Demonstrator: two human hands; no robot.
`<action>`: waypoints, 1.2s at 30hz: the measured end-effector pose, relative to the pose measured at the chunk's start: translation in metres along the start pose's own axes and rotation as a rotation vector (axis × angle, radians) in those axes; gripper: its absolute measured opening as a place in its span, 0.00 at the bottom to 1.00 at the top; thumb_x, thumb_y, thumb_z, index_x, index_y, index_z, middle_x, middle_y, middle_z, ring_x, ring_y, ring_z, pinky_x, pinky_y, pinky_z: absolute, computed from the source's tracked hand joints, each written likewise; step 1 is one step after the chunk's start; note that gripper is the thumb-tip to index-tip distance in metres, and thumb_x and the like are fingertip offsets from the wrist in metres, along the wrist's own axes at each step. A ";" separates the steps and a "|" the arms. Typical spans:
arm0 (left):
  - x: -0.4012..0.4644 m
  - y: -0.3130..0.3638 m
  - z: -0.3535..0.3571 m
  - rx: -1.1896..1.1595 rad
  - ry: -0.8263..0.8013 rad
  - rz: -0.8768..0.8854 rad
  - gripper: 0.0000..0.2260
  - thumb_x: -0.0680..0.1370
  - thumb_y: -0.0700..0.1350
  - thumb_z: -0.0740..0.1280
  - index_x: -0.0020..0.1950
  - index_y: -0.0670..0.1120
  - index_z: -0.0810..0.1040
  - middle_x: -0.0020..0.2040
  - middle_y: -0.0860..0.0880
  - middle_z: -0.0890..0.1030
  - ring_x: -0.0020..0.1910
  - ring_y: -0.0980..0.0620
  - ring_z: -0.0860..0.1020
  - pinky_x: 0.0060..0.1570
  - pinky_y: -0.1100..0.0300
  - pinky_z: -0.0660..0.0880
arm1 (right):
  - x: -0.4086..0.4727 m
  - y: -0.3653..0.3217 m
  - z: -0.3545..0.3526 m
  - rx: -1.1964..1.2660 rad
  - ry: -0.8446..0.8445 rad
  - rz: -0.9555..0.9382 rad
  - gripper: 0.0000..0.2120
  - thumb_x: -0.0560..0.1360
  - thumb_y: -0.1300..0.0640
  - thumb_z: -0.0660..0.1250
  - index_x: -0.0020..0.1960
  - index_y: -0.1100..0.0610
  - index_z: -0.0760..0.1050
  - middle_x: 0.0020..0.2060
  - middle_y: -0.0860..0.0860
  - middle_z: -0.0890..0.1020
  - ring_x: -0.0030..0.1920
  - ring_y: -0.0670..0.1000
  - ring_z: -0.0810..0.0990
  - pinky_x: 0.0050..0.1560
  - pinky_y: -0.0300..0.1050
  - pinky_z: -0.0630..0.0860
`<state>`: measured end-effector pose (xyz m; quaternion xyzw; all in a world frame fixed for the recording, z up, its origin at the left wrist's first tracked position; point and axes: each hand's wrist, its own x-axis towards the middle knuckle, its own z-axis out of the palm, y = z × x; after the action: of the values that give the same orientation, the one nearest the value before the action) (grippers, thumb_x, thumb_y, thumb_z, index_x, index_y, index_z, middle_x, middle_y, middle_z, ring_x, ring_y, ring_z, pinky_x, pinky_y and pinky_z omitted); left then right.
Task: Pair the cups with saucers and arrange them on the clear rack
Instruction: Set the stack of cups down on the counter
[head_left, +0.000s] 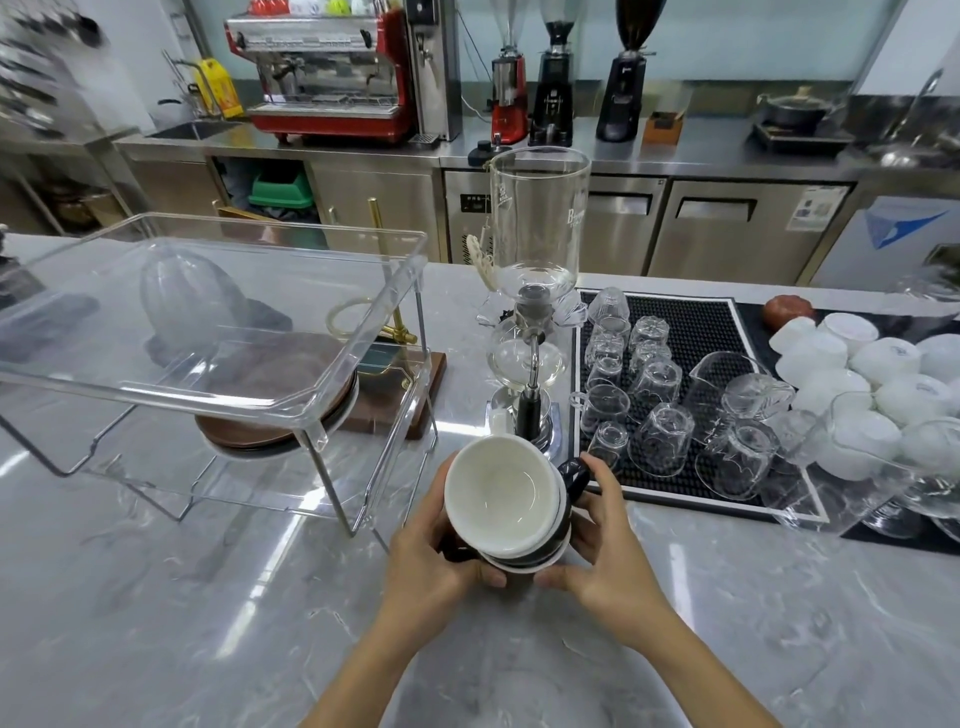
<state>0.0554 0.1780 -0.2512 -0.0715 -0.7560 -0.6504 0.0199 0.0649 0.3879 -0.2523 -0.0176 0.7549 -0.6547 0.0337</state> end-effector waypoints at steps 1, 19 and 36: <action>0.000 0.000 -0.001 0.020 0.004 -0.002 0.53 0.54 0.29 0.76 0.73 0.66 0.70 0.60 0.56 0.84 0.56 0.58 0.83 0.43 0.65 0.81 | 0.000 0.000 0.000 -0.005 -0.002 0.000 0.56 0.60 0.69 0.81 0.72 0.30 0.55 0.64 0.49 0.75 0.64 0.48 0.79 0.64 0.46 0.77; 0.008 -0.006 -0.002 0.188 0.003 0.028 0.49 0.56 0.38 0.76 0.73 0.69 0.69 0.57 0.59 0.85 0.48 0.59 0.83 0.44 0.64 0.80 | 0.005 -0.003 0.006 -0.010 0.009 0.029 0.57 0.63 0.73 0.79 0.77 0.42 0.51 0.67 0.48 0.72 0.63 0.36 0.76 0.57 0.27 0.75; -0.056 0.009 -0.006 0.669 0.079 0.161 0.31 0.75 0.55 0.72 0.74 0.42 0.72 0.73 0.46 0.73 0.75 0.46 0.70 0.75 0.57 0.62 | -0.058 -0.022 0.014 -0.571 0.244 -0.132 0.34 0.70 0.57 0.76 0.71 0.44 0.64 0.58 0.41 0.70 0.54 0.40 0.74 0.59 0.41 0.76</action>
<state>0.1116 0.1685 -0.2482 -0.0953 -0.9179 -0.3652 0.1227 0.1238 0.3750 -0.2305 0.0035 0.9038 -0.4146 -0.1058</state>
